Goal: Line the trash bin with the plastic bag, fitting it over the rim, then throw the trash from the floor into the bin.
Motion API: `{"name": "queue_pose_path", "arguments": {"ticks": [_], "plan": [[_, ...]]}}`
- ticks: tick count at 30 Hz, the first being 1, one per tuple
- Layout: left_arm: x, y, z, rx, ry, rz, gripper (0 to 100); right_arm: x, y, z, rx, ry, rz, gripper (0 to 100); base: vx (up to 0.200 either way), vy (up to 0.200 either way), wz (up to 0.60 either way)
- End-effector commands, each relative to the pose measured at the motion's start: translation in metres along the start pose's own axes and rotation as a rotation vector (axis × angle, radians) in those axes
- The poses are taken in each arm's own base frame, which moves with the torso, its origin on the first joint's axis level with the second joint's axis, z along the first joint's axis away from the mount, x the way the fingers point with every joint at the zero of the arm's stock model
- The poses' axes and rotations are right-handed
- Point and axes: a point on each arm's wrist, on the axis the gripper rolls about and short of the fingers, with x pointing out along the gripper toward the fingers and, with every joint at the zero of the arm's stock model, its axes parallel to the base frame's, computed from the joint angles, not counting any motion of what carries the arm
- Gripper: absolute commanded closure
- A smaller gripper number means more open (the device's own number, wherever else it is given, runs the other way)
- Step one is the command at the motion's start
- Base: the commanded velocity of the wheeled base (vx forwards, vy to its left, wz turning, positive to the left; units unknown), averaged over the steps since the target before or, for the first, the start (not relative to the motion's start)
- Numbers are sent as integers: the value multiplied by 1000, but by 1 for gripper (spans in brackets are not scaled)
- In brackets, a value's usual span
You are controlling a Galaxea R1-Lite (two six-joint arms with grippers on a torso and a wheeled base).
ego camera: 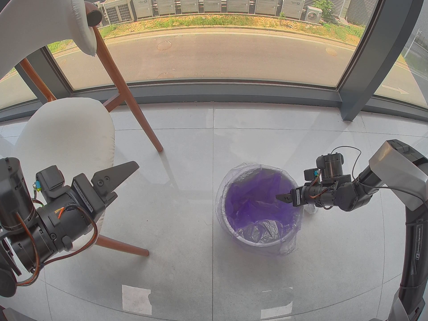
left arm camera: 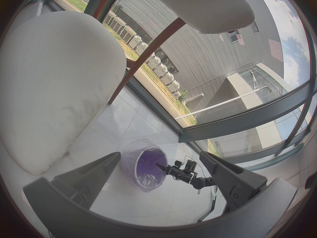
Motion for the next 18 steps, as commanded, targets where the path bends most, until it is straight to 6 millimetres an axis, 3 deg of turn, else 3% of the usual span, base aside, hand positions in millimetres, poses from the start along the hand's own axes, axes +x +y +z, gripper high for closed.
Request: {"name": "queue_pose_path", "arguments": {"ticks": [1, 6, 11, 12, 13, 14, 18], "plan": [[-9, 2, 0, -1, -10, -5, 0, -24, 5, 10, 27, -33, -1, 0, 0, 0, 0], [-12, 7, -4, 8, 3, 10, 0, -56, 11, 17, 89, -57, -23, 0, 0, 0, 0], [-18, 21, -16, 108, 52, 51, 0, -79, 15, -2, 166, -9, -39, 0, 0, 0, 0], [-20, 28, -24, 175, 96, 63, 0, -90, 17, -15, 209, 24, -44, 0, 0, 0, 0], [-20, 29, -24, 179, 99, 62, 0, -91, 17, -16, 212, 25, -45, 0, 0, 0, 0], [-21, 31, -27, 214, 138, 41, 0, -98, 17, -32, 245, 57, -51, 0, 0, 0, 0], [-20, 31, -28, 249, 167, 16, 0, -103, 14, -63, 256, 60, -58, 0, 0, 0, 0]]}}
